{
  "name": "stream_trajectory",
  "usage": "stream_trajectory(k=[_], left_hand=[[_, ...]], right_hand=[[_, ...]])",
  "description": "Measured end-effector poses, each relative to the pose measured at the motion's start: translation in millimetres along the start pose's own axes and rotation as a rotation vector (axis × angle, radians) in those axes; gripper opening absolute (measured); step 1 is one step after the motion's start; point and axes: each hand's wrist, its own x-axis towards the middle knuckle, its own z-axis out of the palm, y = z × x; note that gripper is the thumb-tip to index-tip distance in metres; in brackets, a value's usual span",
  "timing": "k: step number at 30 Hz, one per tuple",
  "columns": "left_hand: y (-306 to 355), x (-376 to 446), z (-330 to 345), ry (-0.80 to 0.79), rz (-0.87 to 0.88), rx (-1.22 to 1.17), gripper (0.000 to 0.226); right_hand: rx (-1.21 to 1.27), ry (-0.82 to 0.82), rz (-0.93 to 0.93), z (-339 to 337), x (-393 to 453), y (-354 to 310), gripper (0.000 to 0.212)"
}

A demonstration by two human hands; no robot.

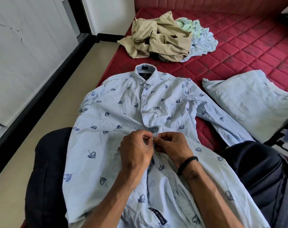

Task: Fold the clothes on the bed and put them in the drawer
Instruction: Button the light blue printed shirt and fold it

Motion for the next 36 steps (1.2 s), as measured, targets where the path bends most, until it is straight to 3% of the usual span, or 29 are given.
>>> stream_trajectory(k=[5, 15, 17, 21, 24, 30, 33, 36], left_hand=[[-4, 2, -1, -0.02, -0.023, -0.088, 0.006], [-3, 1, 6, 0.003, -0.015, 0.011, 0.008], [-6, 3, 5, -0.028, -0.013, -0.062, 0.007], [-15, 13, 1, -0.118, -0.17, -0.32, 0.018], [-19, 15, 2, -0.168, -0.242, -0.412, 0.019], [-11, 9, 3, -0.142, -0.191, -0.396, 0.006], [-7, 6, -1, -0.131, -0.162, -0.402, 0.021], [-8, 7, -1, -0.087, -0.143, -0.344, 0.02]], right_hand=[[0.028, -0.029, 0.019, -1, 0, -1, 0.009], [-0.01, -0.015, -0.019, 0, -2, -1, 0.008], [-0.014, -0.017, -0.019, -1, -2, -2, 0.009], [0.125, -0.095, 0.053, -3, -1, -6, 0.02], [0.107, -0.095, 0.045, -3, -2, -6, 0.017], [-0.077, 0.025, -0.052, -1, -1, -1, 0.005], [-0.074, 0.039, -0.08, 1, -3, -2, 0.009], [-0.091, 0.02, -0.121, 5, -8, -4, 0.01]])
